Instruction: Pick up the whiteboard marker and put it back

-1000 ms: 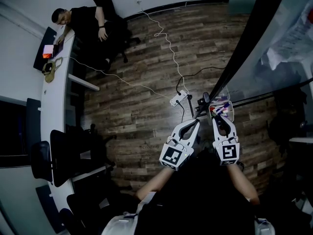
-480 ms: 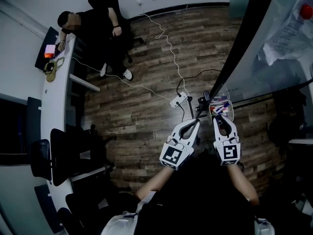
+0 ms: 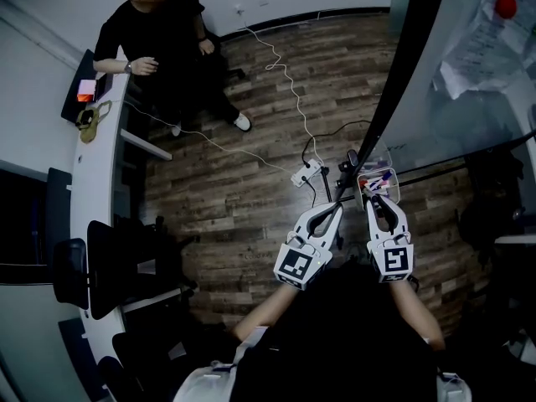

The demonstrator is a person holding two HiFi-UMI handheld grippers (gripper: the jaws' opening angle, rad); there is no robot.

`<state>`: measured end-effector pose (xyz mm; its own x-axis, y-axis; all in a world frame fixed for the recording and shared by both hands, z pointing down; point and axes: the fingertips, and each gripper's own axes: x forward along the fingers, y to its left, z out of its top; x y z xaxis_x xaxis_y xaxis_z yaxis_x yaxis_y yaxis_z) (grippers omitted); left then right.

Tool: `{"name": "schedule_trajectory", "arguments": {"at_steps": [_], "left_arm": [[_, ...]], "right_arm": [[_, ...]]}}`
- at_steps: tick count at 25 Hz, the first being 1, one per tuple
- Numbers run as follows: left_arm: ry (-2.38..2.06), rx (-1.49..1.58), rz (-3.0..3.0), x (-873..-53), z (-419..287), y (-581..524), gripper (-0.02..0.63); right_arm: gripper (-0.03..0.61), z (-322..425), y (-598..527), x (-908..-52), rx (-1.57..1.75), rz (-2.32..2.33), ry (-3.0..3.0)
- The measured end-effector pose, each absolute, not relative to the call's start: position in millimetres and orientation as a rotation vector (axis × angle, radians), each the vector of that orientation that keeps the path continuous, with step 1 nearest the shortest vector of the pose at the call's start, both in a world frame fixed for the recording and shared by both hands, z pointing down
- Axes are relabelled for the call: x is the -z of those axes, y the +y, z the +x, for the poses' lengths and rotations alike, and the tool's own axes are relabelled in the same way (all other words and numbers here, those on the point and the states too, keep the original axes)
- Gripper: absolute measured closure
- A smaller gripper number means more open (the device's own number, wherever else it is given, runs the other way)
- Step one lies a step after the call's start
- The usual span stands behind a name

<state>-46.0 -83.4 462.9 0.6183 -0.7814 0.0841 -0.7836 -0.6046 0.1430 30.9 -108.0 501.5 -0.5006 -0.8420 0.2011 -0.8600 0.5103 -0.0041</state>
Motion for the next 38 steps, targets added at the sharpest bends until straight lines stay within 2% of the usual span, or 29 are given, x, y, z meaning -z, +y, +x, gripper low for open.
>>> {"name": "schedule_trajectory", "arguments": {"at_steps": [38], "left_arm": [[-1.256,0.004,2.741,-454,-41,-66,0.606]], "right_arm": [[0.5,43,-81,-469,-0.074,1.565,-2.596]]}}
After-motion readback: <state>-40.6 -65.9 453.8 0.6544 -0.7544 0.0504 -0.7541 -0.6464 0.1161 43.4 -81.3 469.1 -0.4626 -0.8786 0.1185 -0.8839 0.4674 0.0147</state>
